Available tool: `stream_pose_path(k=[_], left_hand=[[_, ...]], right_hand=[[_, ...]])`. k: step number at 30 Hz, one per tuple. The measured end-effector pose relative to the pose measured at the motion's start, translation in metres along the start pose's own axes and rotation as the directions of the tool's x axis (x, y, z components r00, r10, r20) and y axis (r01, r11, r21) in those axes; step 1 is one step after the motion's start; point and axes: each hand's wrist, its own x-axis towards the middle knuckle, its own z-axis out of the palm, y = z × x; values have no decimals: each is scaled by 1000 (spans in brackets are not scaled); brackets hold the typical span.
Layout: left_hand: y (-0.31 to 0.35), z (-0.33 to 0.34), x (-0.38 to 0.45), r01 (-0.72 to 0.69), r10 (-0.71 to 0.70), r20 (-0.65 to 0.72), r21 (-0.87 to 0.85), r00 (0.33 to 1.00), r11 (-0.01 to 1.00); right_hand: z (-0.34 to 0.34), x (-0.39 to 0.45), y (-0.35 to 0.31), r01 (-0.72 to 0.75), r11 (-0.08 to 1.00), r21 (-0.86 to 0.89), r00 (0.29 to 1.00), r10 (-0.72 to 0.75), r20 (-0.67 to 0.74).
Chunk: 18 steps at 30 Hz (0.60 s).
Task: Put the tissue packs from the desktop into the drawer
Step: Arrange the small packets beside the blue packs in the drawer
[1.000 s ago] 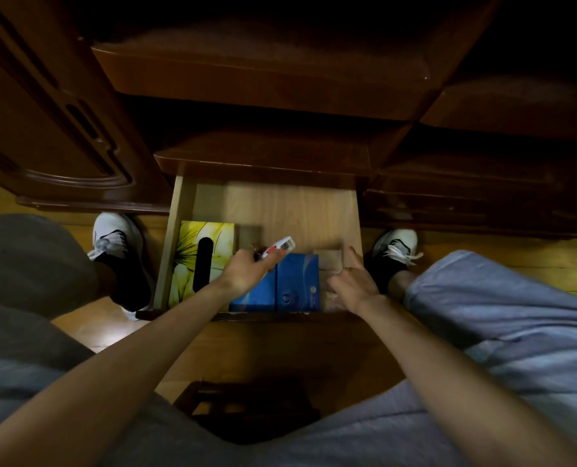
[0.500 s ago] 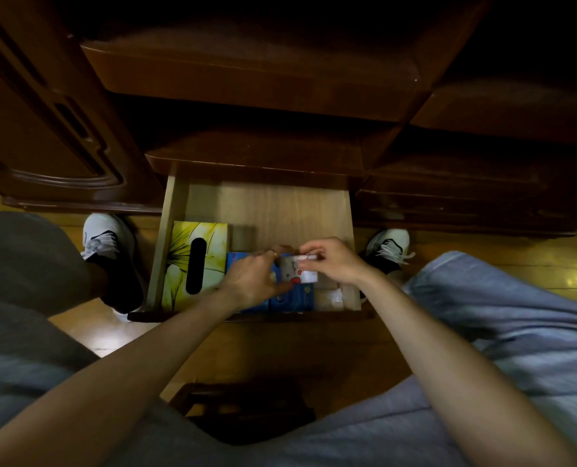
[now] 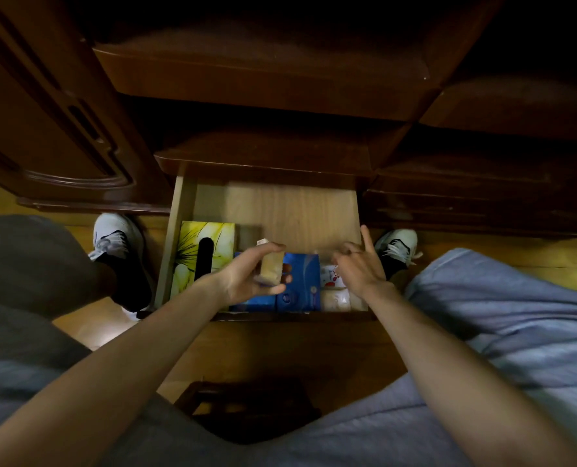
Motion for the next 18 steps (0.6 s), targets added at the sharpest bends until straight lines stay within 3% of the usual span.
stream_pose_path(k=[3,6,13,18], left_hand=[[0,4,1,-45,77,-191,169,979,985],[2,4,1,-40,96,-276,200,956,979],[1,3,4,-52,117,-303,213,946,976],[0,1,2,-127,172,-164,253,971,959]], right_hand=[[0,1,-3,4,1000,-31,1000,-3,31],[0,-1,-4,-9,997,-83,1000,11,16],[4,-4,-10,47,993,-109,996,-38,80],[2,-3,-12,45,994,-100,992,-32,123]])
